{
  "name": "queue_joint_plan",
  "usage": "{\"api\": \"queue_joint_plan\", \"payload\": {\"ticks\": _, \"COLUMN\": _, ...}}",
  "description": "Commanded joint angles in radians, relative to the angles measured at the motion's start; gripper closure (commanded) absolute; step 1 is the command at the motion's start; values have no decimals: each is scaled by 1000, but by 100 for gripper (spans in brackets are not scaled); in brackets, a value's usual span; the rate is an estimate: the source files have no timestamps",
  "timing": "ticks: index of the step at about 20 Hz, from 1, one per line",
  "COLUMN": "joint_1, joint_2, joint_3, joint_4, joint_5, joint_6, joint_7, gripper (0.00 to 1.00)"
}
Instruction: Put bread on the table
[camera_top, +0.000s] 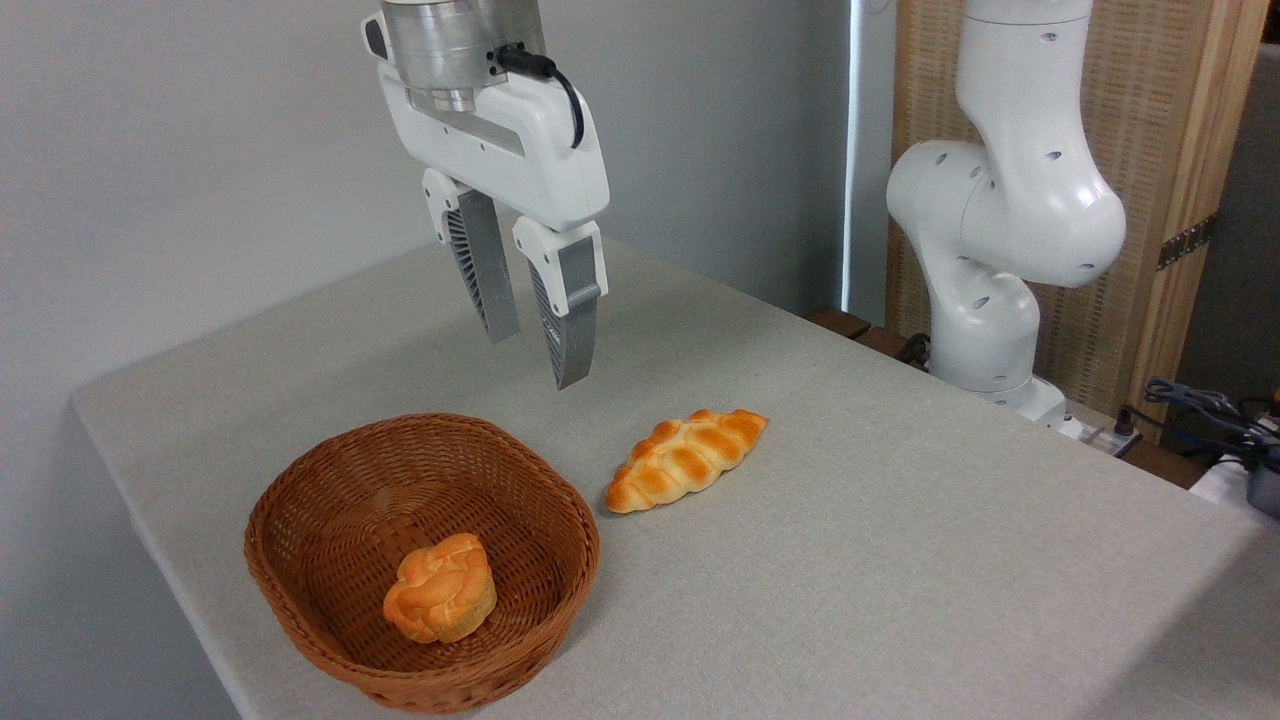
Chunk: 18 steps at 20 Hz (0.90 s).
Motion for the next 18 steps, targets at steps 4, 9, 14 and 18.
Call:
{"api": "queue_joint_plan", "payload": {"ticks": 4, "joint_1": -2, "joint_2": -19, "joint_3": 21, "joint_4": 22, "joint_5": -11, "joint_6": -43, "joint_7": 26, "gripper": 0}}
{"api": "queue_joint_plan", "payload": {"ticks": 9, "joint_1": -2, "joint_2": -19, "joint_3": 26, "joint_4": 22, "joint_5": -14, "joint_6": -42, "joint_7": 26, "gripper": 0}}
{"api": "queue_joint_plan", "payload": {"ticks": 14, "joint_1": 31, "joint_2": -8, "joint_3": 27, "joint_4": 18, "joint_5": -49, "joint_6": 21, "joint_7": 26, "gripper": 0}}
{"api": "queue_joint_plan", "payload": {"ticks": 18, "joint_1": 31, "joint_2": 16, "joint_3": 24, "joint_4": 7, "joint_5": -49, "joint_6": 116, "joint_7": 26, "gripper": 0}}
